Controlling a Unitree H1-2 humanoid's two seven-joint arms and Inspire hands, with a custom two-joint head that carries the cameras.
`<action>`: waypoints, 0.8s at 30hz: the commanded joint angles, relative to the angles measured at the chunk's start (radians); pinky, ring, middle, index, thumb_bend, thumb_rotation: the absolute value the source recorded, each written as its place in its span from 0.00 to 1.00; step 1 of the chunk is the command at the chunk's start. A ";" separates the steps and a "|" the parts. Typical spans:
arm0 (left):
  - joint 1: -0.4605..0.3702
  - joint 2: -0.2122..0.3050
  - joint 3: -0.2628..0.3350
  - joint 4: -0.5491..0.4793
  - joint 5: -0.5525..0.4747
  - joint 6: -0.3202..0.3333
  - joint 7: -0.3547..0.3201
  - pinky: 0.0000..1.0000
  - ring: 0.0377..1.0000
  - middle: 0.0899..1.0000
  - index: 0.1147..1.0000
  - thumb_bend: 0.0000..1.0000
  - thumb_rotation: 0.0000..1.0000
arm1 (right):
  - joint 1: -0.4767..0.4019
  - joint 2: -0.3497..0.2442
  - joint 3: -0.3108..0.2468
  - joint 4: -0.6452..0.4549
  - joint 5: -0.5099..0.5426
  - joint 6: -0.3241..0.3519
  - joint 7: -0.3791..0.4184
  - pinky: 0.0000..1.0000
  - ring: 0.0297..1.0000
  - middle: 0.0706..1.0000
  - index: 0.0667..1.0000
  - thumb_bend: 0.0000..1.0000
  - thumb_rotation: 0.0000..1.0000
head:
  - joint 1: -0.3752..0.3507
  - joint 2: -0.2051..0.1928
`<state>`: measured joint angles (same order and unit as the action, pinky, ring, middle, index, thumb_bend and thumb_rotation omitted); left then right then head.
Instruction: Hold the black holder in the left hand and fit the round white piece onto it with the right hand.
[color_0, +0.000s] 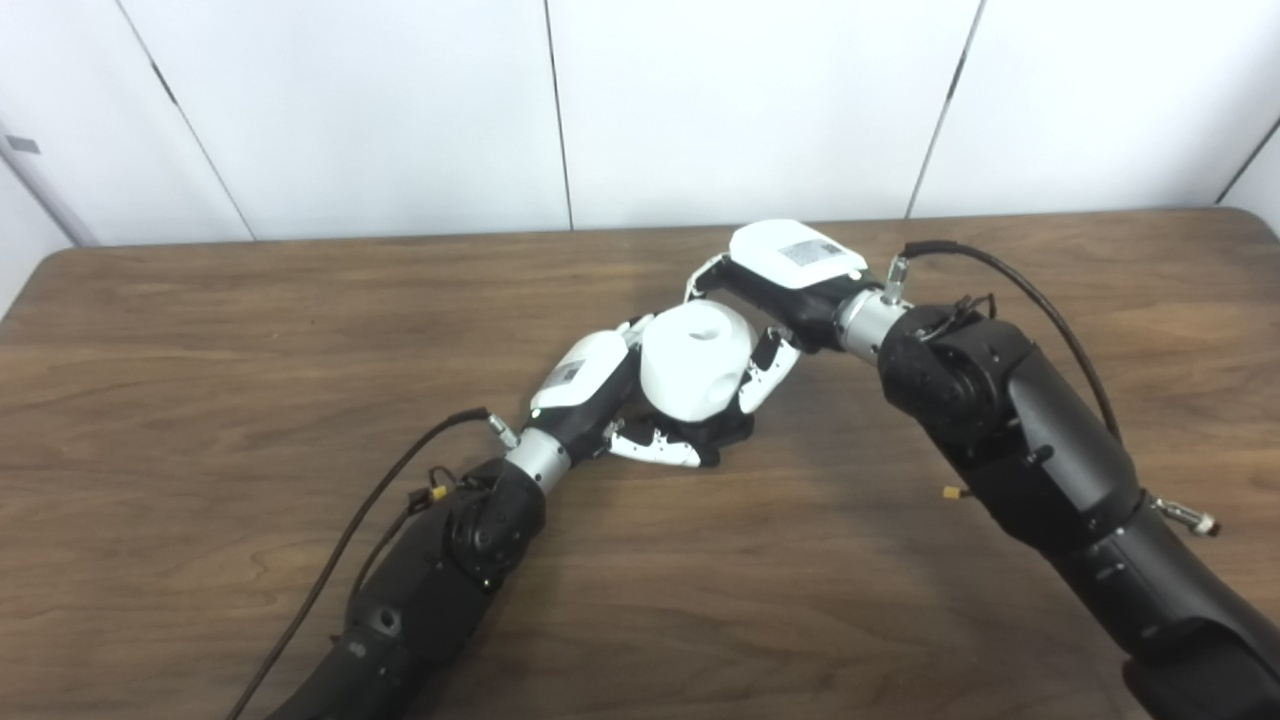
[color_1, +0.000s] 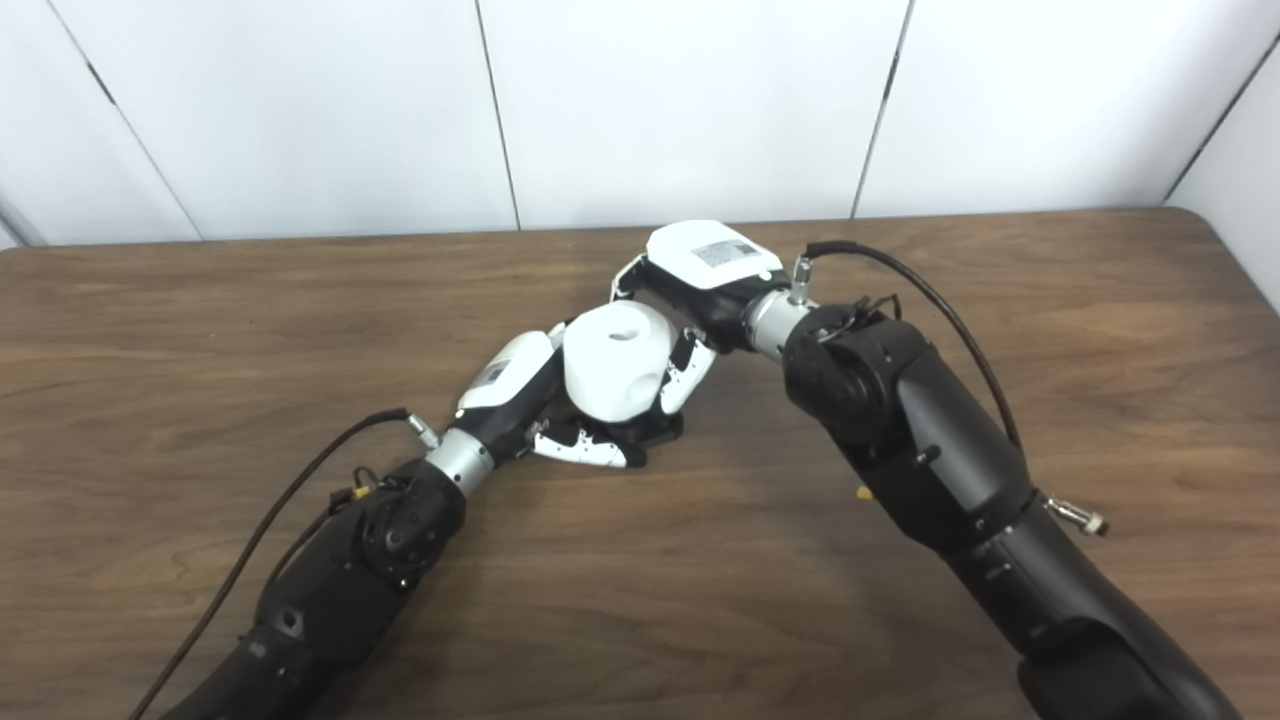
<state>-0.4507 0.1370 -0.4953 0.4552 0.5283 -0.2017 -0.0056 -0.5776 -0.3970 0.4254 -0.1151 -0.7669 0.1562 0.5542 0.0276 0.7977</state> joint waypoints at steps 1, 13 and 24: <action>0.066 -0.053 -0.072 0.060 0.011 0.022 -0.096 1.00 1.00 0.95 0.41 0.52 0.06 | -0.013 -0.024 0.009 -0.008 0.023 -0.039 0.033 0.77 0.80 0.74 0.44 0.52 0.14 | 0.000 0.000; 0.055 -0.050 -0.063 0.079 0.001 0.013 -0.091 1.00 1.00 0.94 0.41 0.52 0.06 | -0.026 -0.079 0.003 -0.015 0.068 -0.070 0.075 0.79 0.81 0.74 0.44 0.52 0.14 | -0.006 0.000; 0.056 -0.051 -0.068 0.073 -0.002 0.016 -0.096 1.00 1.00 0.94 0.41 0.52 0.06 | -0.019 -0.082 0.005 -0.021 0.071 -0.068 0.075 0.78 0.81 0.74 0.44 0.52 0.14 | -0.006 -0.001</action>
<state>-0.4590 0.1213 -0.5112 0.4645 0.5234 -0.2101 -0.0102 -0.5788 -0.4601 0.4331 -0.1119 -0.7016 0.1128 0.6105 0.0215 0.7961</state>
